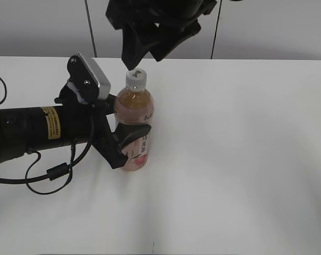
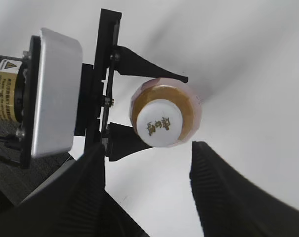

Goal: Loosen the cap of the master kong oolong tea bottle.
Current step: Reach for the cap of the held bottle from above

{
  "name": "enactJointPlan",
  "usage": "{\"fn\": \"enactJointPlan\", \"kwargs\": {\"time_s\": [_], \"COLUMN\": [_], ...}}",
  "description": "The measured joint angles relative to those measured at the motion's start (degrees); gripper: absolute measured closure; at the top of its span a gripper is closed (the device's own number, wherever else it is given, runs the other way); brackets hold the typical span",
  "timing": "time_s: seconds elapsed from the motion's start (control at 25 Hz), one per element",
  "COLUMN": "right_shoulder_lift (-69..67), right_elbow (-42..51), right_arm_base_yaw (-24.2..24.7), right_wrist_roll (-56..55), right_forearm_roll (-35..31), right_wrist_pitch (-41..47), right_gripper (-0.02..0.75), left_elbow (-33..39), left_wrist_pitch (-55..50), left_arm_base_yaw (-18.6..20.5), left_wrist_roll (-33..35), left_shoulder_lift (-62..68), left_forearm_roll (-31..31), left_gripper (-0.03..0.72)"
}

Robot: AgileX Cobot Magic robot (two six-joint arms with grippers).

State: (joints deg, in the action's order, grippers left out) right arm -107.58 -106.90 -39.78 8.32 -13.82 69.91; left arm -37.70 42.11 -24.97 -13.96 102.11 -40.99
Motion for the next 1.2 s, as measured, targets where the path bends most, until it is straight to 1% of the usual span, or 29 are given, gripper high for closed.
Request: {"fn": "enactJointPlan", "kwargs": {"time_s": [0.44,0.84,1.2], "right_shoulder_lift": [-1.81,-1.81,-1.81], "right_elbow": [-1.53,-1.53,-1.53], "right_arm_base_yaw": [0.0,0.0,0.0], "right_wrist_roll": [-2.0,-1.26,-8.32], "right_forearm_roll": [-0.3,0.06,1.5], "right_wrist_pitch": [0.0,0.0,0.05], "right_gripper": [0.32,0.32,0.32], "left_elbow": [0.0,0.0,0.0], "left_wrist_pitch": [-3.48,-3.55,-3.55], "left_arm_base_yaw": [0.0,0.0,0.0], "left_wrist_roll": [0.05,0.21,0.21], "left_shoulder_lift": [-1.87,-1.92,-1.92], "left_forearm_roll": [-0.85,-0.85,-0.85], "left_gripper": [0.268,0.268,0.268]}}
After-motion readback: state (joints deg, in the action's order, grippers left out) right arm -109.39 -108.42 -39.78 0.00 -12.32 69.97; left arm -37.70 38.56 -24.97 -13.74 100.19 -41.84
